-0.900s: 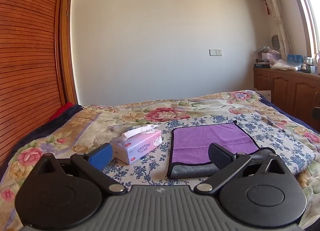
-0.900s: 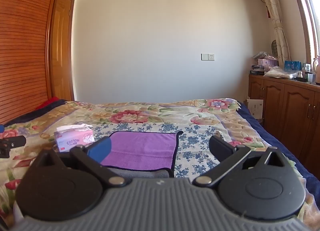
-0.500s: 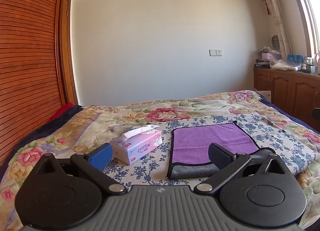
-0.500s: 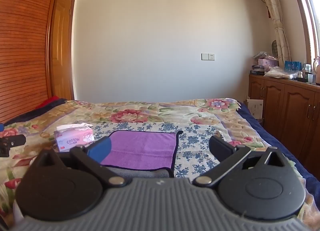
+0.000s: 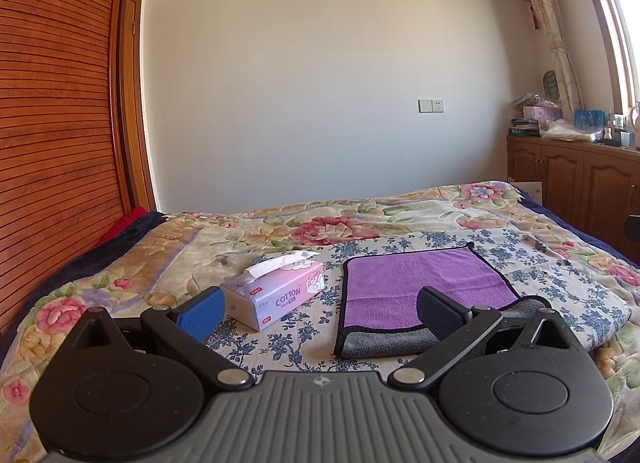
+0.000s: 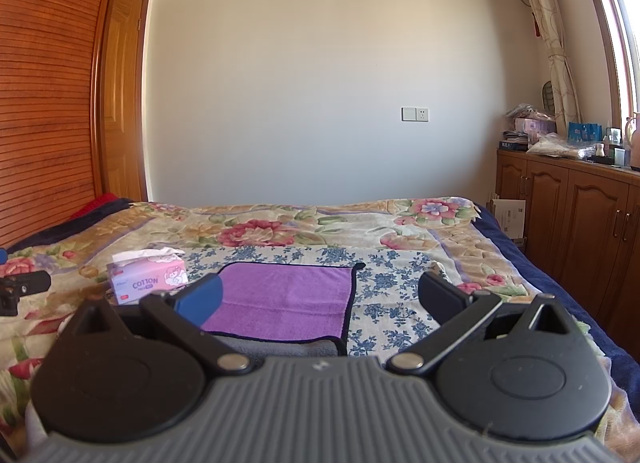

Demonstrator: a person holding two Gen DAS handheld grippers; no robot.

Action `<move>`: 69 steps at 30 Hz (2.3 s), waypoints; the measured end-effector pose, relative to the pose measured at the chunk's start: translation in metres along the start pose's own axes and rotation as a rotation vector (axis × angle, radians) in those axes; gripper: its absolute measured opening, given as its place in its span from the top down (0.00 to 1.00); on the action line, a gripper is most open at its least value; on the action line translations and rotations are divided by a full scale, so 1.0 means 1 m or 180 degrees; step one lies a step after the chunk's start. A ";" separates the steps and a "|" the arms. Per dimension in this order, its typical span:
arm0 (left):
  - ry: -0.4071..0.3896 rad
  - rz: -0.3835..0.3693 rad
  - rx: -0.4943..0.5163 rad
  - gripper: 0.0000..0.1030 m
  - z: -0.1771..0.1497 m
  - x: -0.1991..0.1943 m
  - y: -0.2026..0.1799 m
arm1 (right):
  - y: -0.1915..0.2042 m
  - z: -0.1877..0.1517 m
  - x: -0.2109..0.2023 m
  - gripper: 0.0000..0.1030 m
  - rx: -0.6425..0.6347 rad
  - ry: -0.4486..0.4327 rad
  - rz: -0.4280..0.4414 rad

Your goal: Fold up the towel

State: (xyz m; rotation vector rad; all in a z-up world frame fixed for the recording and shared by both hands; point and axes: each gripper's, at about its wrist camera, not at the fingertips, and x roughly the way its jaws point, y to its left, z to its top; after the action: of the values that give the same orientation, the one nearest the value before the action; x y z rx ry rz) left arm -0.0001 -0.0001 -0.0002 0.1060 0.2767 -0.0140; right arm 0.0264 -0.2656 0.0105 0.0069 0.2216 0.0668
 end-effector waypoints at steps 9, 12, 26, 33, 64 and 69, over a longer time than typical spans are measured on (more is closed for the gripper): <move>-0.0003 0.0000 0.0003 0.00 0.000 0.000 0.000 | 0.002 0.000 0.000 0.00 -0.0003 -0.0002 0.0004; -0.0004 0.0001 0.0002 0.00 0.000 0.000 0.000 | 0.002 0.000 0.000 0.00 -0.0003 -0.0002 0.0003; -0.0007 0.0003 0.0007 0.00 0.000 0.000 0.000 | 0.002 0.002 -0.001 0.00 -0.0004 -0.0007 0.0000; -0.0007 0.0004 0.0009 0.00 0.000 0.000 0.000 | 0.002 0.000 0.000 0.00 -0.0006 -0.0008 0.0000; 0.0082 -0.0016 0.0044 0.00 0.001 0.003 0.002 | 0.008 -0.001 0.005 0.00 -0.0036 0.0050 0.0037; 0.0165 -0.0059 0.0118 0.00 0.001 0.011 -0.003 | 0.008 -0.002 0.007 0.00 -0.0031 0.0091 0.0064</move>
State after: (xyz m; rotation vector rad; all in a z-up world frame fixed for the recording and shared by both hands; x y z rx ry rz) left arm 0.0105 -0.0037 -0.0025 0.1407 0.3293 -0.0347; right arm 0.0324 -0.2572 0.0073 -0.0017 0.2499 0.0881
